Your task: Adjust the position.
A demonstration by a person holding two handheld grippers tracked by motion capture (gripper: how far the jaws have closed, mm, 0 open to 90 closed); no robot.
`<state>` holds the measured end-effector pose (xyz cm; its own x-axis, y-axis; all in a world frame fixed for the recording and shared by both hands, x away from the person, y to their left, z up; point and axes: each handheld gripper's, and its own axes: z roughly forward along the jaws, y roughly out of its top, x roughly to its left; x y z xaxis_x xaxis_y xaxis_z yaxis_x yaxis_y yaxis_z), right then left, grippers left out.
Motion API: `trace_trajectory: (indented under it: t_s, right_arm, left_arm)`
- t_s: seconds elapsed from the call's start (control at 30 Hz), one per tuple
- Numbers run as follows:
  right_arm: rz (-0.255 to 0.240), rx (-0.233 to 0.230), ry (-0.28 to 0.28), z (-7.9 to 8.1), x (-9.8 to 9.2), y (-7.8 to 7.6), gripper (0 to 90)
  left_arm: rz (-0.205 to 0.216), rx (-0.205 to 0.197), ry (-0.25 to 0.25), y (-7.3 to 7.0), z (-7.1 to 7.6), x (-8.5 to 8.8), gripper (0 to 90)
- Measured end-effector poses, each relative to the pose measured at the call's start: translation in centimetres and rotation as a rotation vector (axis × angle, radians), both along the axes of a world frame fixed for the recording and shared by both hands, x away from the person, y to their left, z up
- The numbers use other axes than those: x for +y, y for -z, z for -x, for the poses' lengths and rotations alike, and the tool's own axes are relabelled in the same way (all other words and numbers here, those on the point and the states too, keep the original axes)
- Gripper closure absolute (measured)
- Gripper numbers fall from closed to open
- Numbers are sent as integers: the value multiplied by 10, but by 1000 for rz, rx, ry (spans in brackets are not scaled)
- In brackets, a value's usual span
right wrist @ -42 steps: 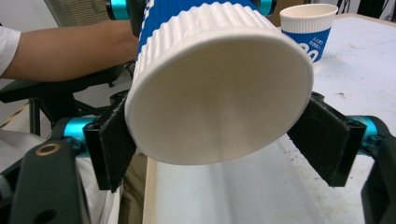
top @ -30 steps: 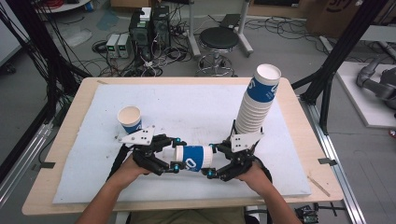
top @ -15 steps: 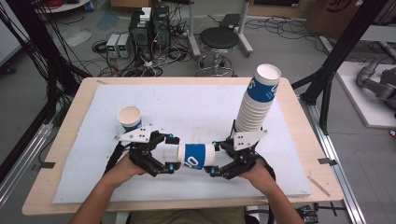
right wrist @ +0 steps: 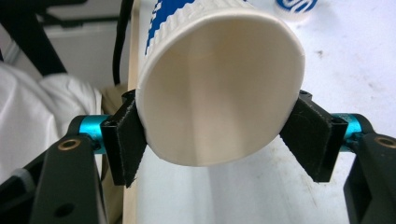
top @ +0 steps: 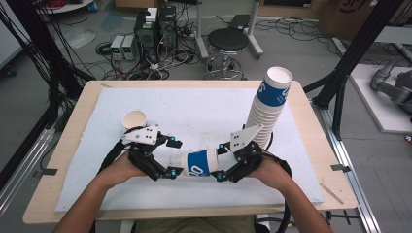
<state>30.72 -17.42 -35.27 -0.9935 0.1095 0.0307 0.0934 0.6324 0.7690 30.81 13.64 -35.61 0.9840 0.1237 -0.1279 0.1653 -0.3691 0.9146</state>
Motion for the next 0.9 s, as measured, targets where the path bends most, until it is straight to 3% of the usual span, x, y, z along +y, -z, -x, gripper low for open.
trace_trajectory:
  t_s: [0.2, 0.6, 0.9]
  right_arm:
    - [115, -6, -32, -1, 12, -6, 281]
    - [295, -23, -69, -1, 33, -17, 280]
    - [386, -21, -93, 0, 48, -22, 279]
  left_arm:
    - [-72, 2, 27, -7, -1, -10, 125]
    - [-207, 23, 81, -2, -4, -33, 138]
    - [-319, 51, 124, 6, -4, -52, 174]
